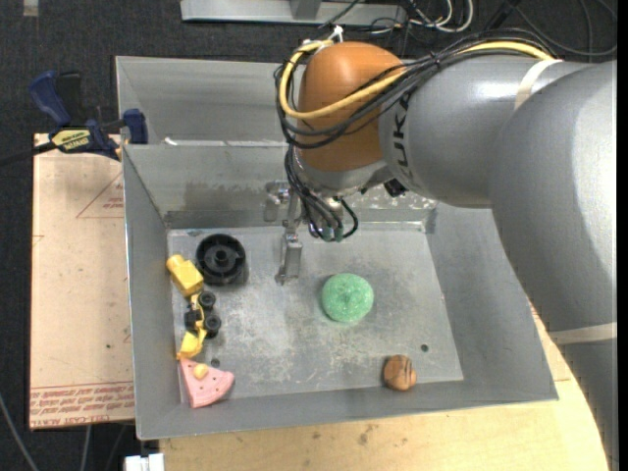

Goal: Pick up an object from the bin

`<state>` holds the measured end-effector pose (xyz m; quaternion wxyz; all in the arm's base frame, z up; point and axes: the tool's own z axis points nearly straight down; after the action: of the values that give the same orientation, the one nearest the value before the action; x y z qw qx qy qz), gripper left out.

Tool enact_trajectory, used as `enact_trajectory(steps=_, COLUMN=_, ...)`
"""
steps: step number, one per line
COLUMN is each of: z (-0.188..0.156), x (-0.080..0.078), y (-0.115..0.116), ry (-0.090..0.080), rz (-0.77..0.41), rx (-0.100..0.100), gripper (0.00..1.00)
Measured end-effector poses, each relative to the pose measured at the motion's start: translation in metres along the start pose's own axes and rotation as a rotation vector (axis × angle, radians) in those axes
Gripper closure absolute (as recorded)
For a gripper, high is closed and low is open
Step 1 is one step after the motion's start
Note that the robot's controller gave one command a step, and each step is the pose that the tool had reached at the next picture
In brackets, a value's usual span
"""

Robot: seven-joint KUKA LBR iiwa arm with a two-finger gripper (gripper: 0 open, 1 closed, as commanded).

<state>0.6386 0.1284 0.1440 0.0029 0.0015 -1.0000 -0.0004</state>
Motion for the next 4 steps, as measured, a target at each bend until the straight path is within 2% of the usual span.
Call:
enact_trajectory(steps=1, z=-0.005, x=-0.002, y=-0.001, ry=-0.007, rz=0.002, rx=-0.001, gripper=0.0)
enact_trajectory(steps=2, z=0.063, x=-0.003, y=0.065, ry=-0.012, rz=0.09, rx=-0.003, gripper=0.0)
enact_trajectory(steps=3, z=0.051, x=0.001, y=0.073, ry=-0.005, rz=-0.197, rx=0.0, gripper=0.0)
enact_trajectory(steps=4, z=0.037, x=-0.002, y=0.066, ry=-0.01, rz=-0.221, rx=-0.001, gripper=0.0)
